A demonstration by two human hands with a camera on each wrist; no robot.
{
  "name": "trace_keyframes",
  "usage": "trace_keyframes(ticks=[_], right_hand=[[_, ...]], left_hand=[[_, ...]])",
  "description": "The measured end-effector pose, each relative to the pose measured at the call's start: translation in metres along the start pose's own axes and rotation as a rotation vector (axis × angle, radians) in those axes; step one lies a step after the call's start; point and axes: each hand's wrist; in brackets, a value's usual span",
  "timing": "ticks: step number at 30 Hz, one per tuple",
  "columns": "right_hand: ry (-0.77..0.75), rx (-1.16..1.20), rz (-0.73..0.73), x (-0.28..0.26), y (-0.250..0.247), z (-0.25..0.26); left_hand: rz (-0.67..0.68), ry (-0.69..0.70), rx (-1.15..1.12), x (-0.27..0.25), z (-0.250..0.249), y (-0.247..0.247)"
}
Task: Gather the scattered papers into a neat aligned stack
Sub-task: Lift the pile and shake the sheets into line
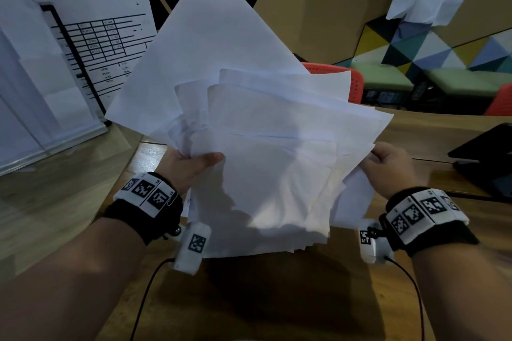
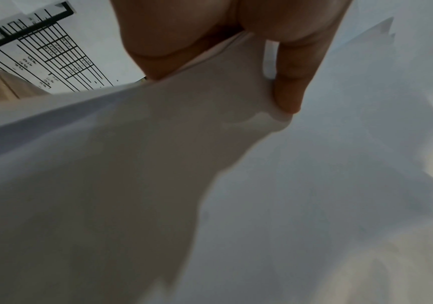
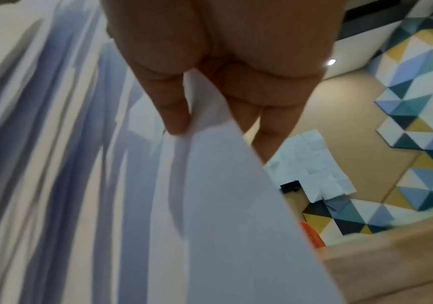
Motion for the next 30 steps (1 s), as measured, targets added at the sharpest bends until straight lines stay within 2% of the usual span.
trace_keyframes(ticks=[2,5,7,9,13,16,20,23,26,28,30], right_hand=[[0.018,-0.063,0.114,0.002,-0.003,-0.005],[0.005,-0.471,0.334,-0.003,-0.007,-0.005],[-0.038,-0.61,0.408,-0.007,-0.004,-0.002],[-0.074,-0.625,0.411,-0.009,0.005,0.0],[-0.172,-0.668,0.315,-0.014,0.025,0.012],[-0.205,-0.569,0.265,-0.011,0.021,0.009],[-0.054,-0.496,0.323,-0.005,0.001,-0.015],[0.076,-0.368,0.148,-0.002,-0.015,-0.03],[0.154,-0.093,-0.034,-0.001,-0.025,-0.039],[0.192,0.036,0.021,-0.005,-0.026,-0.035],[0.202,-0.086,0.219,-0.012,-0.022,-0.029]], left_hand=[[-0.003,-0.006,-0.002,-0.002,-0.001,0.0],[-0.011,-0.011,0.017,-0.005,-0.004,0.0],[-0.01,-0.004,0.019,-0.007,-0.005,0.002],[-0.004,0.014,0.008,-0.009,-0.006,0.004],[0.0,-0.027,0.027,-0.002,-0.004,0.002],[-0.028,-0.064,0.031,0.004,-0.001,-0.003],[-0.041,-0.08,0.097,0.006,0.0,-0.007],[-0.061,-0.095,0.126,0.006,-0.001,-0.005],[-0.057,-0.093,0.156,0.003,-0.004,-0.001],[-0.055,-0.068,0.203,-0.001,-0.007,0.002],[-0.065,-0.057,0.186,-0.004,-0.009,0.003]])
Point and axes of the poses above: each hand's wrist, its own x-axis towards the middle knuckle, its own y-axis out of the palm, z = x × y, and after that the axes turned 8 degrees about -x, right-handed
